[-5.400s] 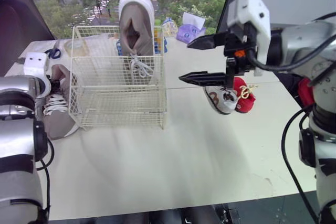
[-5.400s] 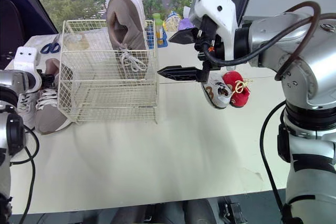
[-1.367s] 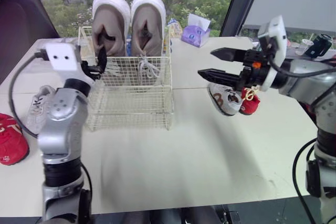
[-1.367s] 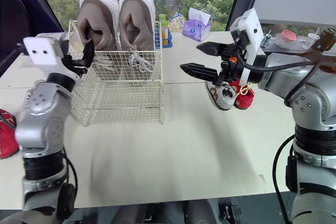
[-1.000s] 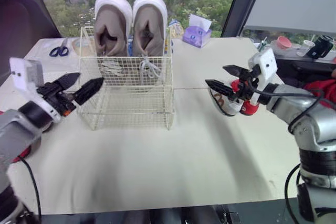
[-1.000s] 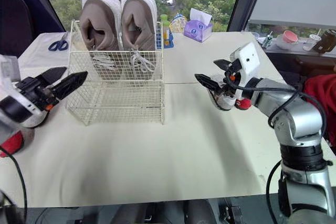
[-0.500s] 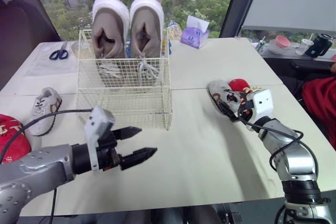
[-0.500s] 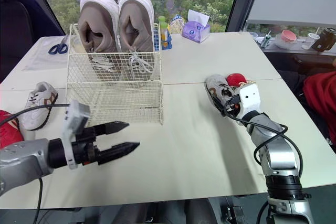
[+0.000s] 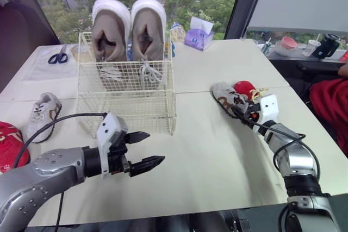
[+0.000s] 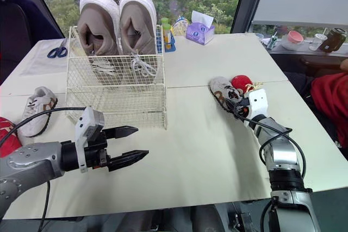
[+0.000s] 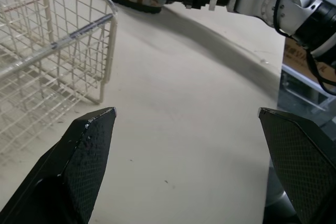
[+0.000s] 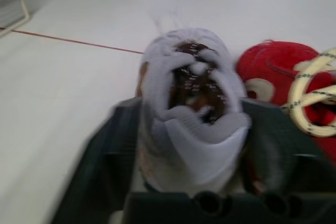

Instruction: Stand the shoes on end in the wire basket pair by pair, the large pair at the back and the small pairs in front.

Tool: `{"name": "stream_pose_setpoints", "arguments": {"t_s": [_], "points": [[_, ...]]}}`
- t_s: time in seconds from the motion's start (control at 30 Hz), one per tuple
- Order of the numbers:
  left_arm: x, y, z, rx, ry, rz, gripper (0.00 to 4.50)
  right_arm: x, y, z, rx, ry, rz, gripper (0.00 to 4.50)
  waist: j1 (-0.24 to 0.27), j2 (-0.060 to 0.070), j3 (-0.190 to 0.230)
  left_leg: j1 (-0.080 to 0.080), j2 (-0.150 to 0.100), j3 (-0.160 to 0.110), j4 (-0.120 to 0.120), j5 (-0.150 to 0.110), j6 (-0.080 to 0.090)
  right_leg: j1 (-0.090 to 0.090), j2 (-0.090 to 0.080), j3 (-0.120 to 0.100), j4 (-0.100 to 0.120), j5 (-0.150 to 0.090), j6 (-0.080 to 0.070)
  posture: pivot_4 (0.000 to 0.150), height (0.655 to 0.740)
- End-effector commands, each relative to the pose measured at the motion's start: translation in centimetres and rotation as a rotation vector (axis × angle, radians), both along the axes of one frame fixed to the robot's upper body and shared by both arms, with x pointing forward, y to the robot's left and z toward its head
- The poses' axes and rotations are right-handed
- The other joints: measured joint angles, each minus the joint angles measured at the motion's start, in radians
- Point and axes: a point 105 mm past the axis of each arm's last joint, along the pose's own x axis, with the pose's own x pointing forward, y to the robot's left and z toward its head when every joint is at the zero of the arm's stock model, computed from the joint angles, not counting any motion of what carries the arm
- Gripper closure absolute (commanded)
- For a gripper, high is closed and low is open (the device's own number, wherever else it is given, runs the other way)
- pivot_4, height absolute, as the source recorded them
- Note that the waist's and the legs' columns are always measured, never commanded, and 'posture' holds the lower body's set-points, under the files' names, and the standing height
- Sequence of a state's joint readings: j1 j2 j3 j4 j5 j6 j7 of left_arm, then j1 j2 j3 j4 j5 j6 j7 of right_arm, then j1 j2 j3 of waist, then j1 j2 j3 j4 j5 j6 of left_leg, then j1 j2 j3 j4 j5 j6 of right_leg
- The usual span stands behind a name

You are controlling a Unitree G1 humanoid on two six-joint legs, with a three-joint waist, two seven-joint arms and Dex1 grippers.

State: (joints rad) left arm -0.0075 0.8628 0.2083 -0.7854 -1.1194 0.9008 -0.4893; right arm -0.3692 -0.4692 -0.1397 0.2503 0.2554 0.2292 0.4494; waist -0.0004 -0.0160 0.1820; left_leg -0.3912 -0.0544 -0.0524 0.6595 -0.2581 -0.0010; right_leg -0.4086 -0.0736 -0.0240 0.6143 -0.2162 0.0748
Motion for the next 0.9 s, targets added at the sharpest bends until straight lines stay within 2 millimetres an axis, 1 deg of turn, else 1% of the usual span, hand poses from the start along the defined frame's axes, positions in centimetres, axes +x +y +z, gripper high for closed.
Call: {"name": "stream_pose_setpoints", "arguments": {"t_s": [0.03,0.07,0.1,0.13,0.17,0.2,0.27,0.3,0.33,0.4,0.43,0.47,0.57,0.63,0.67,0.7,0.73,0.77,0.83,0.9], "points": [[0.1,0.0,0.6,0.0,-0.045,-0.004,0.0,0.0,1.0,-1.5,-0.022,0.049,0.025,3.22,-0.007,0.0,0.0,0.001,0.0,0.0,-0.001,0.0,0.0,0.001,0.0,0.0,0.0,0.0,0.0,0.15,0.74],[0.1,0.1,0.7,0.001,-0.047,-0.004,0.0,-0.1,1.1,-1.7,-0.029,0.052,0.031,3.82,-0.009,0.0,0.0,0.001,0.0,-0.001,-0.001,0.0,0.0,0.001,0.0,0.0,0.0,0.0,0.0,0.15,0.74],[0.2,0.2,0.8,0.0,-0.049,-0.005,0.0,-0.2,1.2,-1.8,-0.04,0.054,0.037,4.23,-0.01,0.0,0.0,0.001,0.0,-0.001,-0.001,0.0,0.0,0.001,0.0,0.0,0.0,0.0,0.0,0.15,0.74],[0.2,0.3,1.3,-0.029,-0.041,-0.007,0.0,-0.3,1.1,-1.4,-0.045,0.038,0.026,4.49,-0.01,0.0,0.0,0.001,0.0,-0.001,-0.001,0.0,0.0,0.001,0.0,0.0,0.0,-0.001,0.0,0.15,0.74],[0.2,0.4,1.9,-0.06,-0.034,-0.012,0.0,-0.3,1.0,-0.9,-0.044,0.019,0.02,4.49,-0.01,0.0,0.0,0.001,0.0,-0.001,-0.002,0.0,0.0,0.001,0.0,0.0,0.0,-0.001,-0.001,0.15,0.74],[0.2,0.6,2.7,-0.11,-0.02,-0.018,0.0,-0.2,0.9,0.2,-0.05,-0.022,0.01,4.49,-0.01,0.0,0.0,0.001,0.0,-0.001,-0.002,0.0,0.0,0.001,0.0,0.0,0.0,-0.001,-0.001,0.15,0.74],[0.4,1.3,4.6,-0.201,-0.013,-0.024,0.0,-0.2,0.9,3.4,-0.059,-0.129,0.003,4.49,-0.009,0.001,0.001,0.0,0.0,-0.001,-0.002,0.0,0.0,0.0,0.0,0.0,0.0,-0.001,-0.001,0.15,0.74],[0.7,1.9,5.6,-0.247,-0.012,-0.021,0.0,-0.3,1.1,5.4,-0.062,-0.191,0.008,4.49,-0.01,0.002,0.002,0.0,0.0,-0.002,-0.002,0.0,0.0,-0.001,0.0,-0.001,0.0,-0.001,-0.001,0.15,0.74],[0.8,2.2,6.3,-0.274,-0.012,-0.018,0.0,-0.4,1.2,6.6,-0.064,-0.227,0.012,4.49,-0.01,0.004,0.003,0.0,0.0,-0.001,-0.002,0.0,0.0,-0.001,-0.001,-0.001,0.0,-0.001,-0.001,0.15,0.74],[1.3,3.1,7.9,-0.346,-0.011,-0.015,0.0,-1.0,1.8,9.7,-0.072,-0.313,0.038,4.49,-0.01,0.007,0.005,0.0,0.0,-0.001,-0.002,0.0,0.0,-0.001,-0.001,-0.001,0.0,-0.001,0.0,0.15,0.74],[1.7,3.6,9.1,-0.385,-0.021,-0.02,0.0,-1.6,2.1,11.8,-0.096,-0.359,0.073,4.49,-0.01,0.008,0.006,-0.001,0.0,-0.001,-0.003,0.0,0.0,-0.002,-0.001,-0.001,0.0,-0.001,0.0,0.15,0.74],[2.1,4.0,10.1,-0.414,-0.031,-0.019,0.0,-2.5,2.5,13.4,-0.129,-0.393,0.119,4.49,-0.008,0.009,0.007,-0.001,-0.001,-0.001,-0.003,0.0,0.0,-0.002,-0.001,-0.001,0.0,-0.001,0.0,0.15,0.74],[3.9,5.1,12.2,-0.438,-0.085,0.002,0.0,-4.9,2.4,17.5,-0.224,-0.457,0.223,4.49,0.003,0.009,0.007,-0.002,-0.001,-0.001,-0.004,0.0,0.0,-0.002,-0.001,-0.003,0.0,-0.002,0.001,0.15,0.74],[5.7,5.8,13.8,-0.483,-0.119,0.029,0.0,-6.7,2.5,21.0,-0.308,-0.509,0.289,4.49,0.013,0.008,0.007,-0.001,-0.002,-0.001,-0.006,0.0,0.0,-0.002,-0.001,-0.003,-0.001,-0.002,0.001,0.15,0.74],[6.5,6.1,14.4,-0.506,-0.125,0.035,0.0,-7.3,2.7,22.2,-0.334,-0.524,0.315,4.49,0.013,0.008,0.007,-0.001,-0.002,-0.001,-0.006,0.0,0.0,-0.002,0.0,-0.003,-0.002,-0.002,0.002,0.15,0.74],[7.5,6.2,15.5,-0.552,-0.134,0.036,0.0,-8.2,3.0,23.9,-0.381,-0.556,0.35,4.49,0.015,0.007,0.007,-0.001,-0.002,-0.001,-0.007,0.0,0.0,-0.002,0.0,-0.004,-0.002,-0.002,0.002,0.15,0.74],[8.3,6.3,16.4,-0.592,-0.137,0.034,0.0,-8.9,3.2,25.0,-0.426,-0.571,0.384,4.49,0.016,0.007,0.007,-0.001,-0.002,-0.001,-0.007,0.0,0.0,-0.002,0.0,-0.004,-0.002,-0.002,0.002,0.15,0.74],[8.9,6.2,16.9,-0.615,-0.136,0.03,0.0,-9.3,3.3,25.7,-0.455,-0.577,0.404,4.49,0.015,0.006,0.008,-0.001,-0.002,-0.001,-0.007,0.0,0.0,-0.002,0.0,-0.004,-0.002,-0.002,0.002,0.15,0.74],[9.6,6.2,17.4,-0.636,-0.131,0.022,0.0,-9.7,3.5,26.4,-0.485,-0.584,0.425,4.49,0.011,0.003,0.007,-0.001,-0.002,-0.001,-0.007,0.0,0.0,-0.001,-0.002,-0.004,-0.003,-0.002,0.002,0.15,0.74],[10.3,5.4,18.2,-0.631,-0.134,-0.039,0.0,-10.9,4.6,28.4,-0.547,-0.633,0.484,4.49,0.005,0.002,0.008,-0.001,-0.002,0.0,-0.009,-0.001,0.002,-0.002,-0.003,-0.003,-0.004,-0.002,0.003,0.15,0.74]]}}
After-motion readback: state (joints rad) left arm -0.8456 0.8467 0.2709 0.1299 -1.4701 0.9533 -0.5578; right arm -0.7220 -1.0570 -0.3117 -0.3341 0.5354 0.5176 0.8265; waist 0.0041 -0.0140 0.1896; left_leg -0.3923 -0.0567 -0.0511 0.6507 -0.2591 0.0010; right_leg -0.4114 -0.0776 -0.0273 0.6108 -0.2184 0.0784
